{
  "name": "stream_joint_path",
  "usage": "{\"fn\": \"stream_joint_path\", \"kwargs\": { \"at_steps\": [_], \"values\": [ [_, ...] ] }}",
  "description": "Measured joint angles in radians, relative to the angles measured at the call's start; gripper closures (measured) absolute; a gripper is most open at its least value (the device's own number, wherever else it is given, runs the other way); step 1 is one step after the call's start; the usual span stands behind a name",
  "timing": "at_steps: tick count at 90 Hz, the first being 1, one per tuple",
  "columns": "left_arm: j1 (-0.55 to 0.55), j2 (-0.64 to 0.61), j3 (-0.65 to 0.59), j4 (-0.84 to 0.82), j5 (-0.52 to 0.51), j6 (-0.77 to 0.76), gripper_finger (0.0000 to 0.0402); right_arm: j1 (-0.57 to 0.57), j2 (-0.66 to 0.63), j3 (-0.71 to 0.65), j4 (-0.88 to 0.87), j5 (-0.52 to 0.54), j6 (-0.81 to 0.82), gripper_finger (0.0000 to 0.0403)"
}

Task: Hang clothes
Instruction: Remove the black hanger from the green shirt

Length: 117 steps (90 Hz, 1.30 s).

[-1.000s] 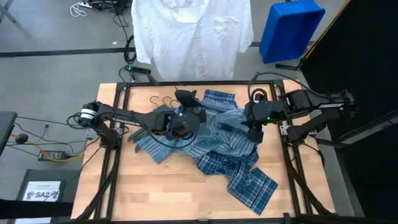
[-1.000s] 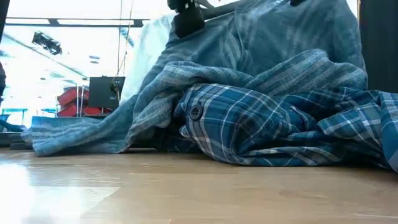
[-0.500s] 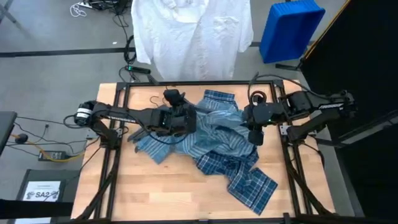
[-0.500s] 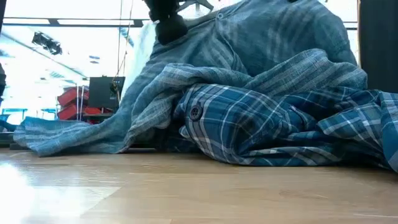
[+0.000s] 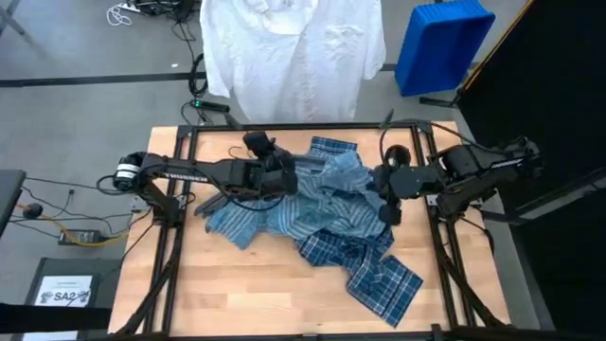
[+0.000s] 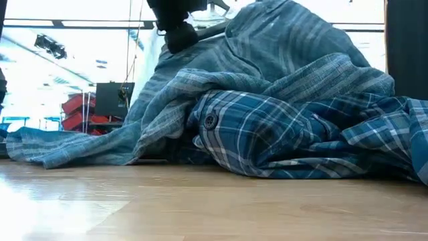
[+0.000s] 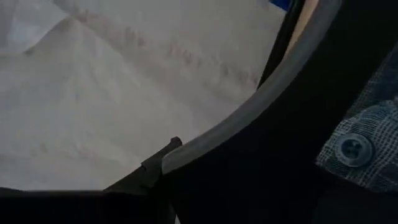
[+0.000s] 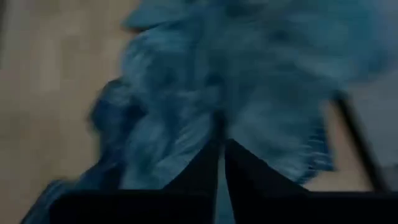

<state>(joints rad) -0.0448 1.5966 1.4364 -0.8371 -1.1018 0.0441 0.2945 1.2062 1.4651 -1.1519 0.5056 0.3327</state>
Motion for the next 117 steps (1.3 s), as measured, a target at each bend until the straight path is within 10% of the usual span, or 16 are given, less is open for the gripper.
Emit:
{"fn": "stream_joint_path", "kwargs": {
  "at_steps": [35, 58, 81, 117],
  "values": [
    [0.0, 0.001, 0.0, 0.006, 0.017, 0.003, 0.0235, 0.029, -0.159, -0.117, 0.145, 0.185, 0.011, 0.0306],
    [-0.002, 0.002, 0.0, 0.023, 0.026, 0.005, 0.0235, 0.002, -0.318, -0.551, 0.618, 0.124, -0.023, 0.0275],
    [-0.01, 0.002, 0.0, 0.039, 0.033, 0.006, 0.0235, -0.067, -0.357, -0.638, 0.9, 0.0, -0.107, 0.0232],
    [-0.011, 0.003, 0.0, 0.047, 0.037, 0.011, 0.0235, -0.149, -0.344, -0.637, 0.759, -0.085, -0.138, 0.0396]
  ]
}}
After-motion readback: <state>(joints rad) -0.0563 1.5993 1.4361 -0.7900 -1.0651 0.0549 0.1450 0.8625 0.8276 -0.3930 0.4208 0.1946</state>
